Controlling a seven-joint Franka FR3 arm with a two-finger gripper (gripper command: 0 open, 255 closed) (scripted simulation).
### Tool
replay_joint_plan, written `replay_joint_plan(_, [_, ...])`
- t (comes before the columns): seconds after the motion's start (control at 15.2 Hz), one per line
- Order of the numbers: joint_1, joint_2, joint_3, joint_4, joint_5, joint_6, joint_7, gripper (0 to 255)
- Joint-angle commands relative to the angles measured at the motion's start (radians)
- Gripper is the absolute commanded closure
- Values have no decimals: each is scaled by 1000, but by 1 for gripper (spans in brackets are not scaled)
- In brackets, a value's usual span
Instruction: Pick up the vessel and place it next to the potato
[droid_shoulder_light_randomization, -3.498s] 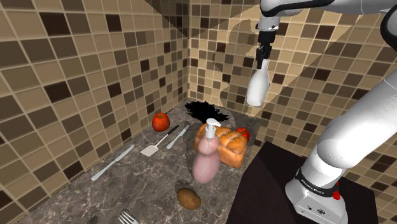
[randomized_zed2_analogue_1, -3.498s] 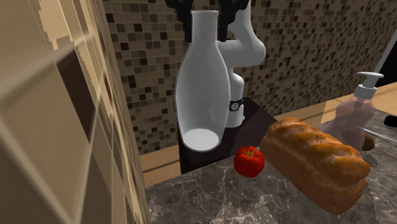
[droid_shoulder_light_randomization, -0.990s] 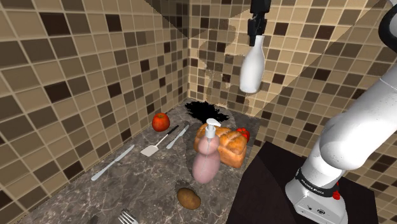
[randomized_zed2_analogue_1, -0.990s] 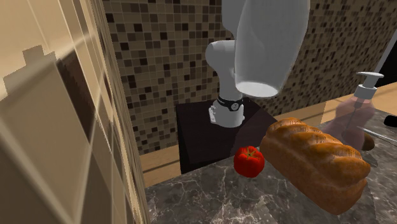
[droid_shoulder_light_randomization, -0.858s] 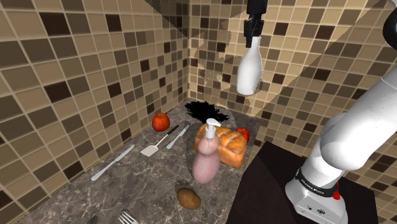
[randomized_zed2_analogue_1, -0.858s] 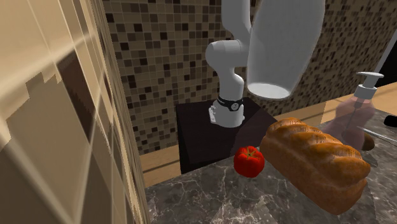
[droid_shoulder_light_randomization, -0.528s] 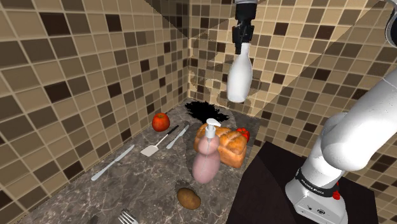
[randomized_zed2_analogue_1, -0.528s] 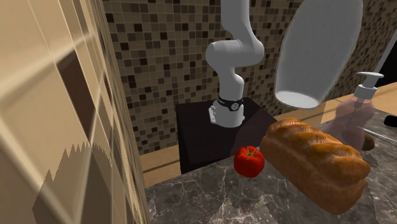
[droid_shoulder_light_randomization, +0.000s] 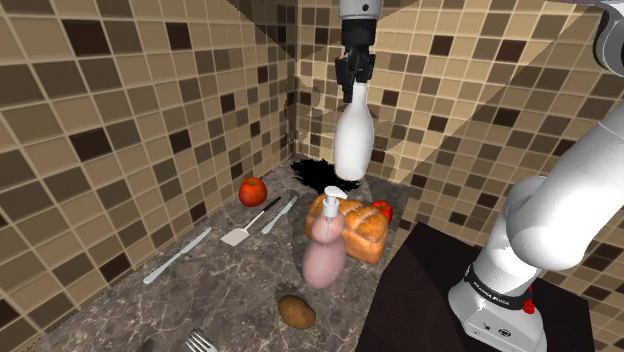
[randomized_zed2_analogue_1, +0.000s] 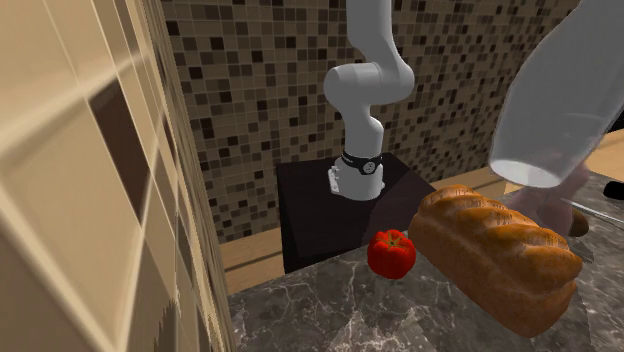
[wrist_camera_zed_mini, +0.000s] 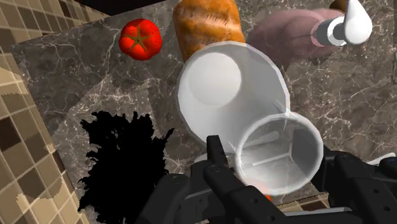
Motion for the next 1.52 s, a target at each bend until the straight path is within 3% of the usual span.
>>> replay_joint_plan(0.0, [19,26,32,15,10,12,52,255])
replay_joint_plan(0.79, [133,220,189,117,21,107,324,255])
replay_joint_plan(1.45, [261,495,283,367,-47,126,539,255])
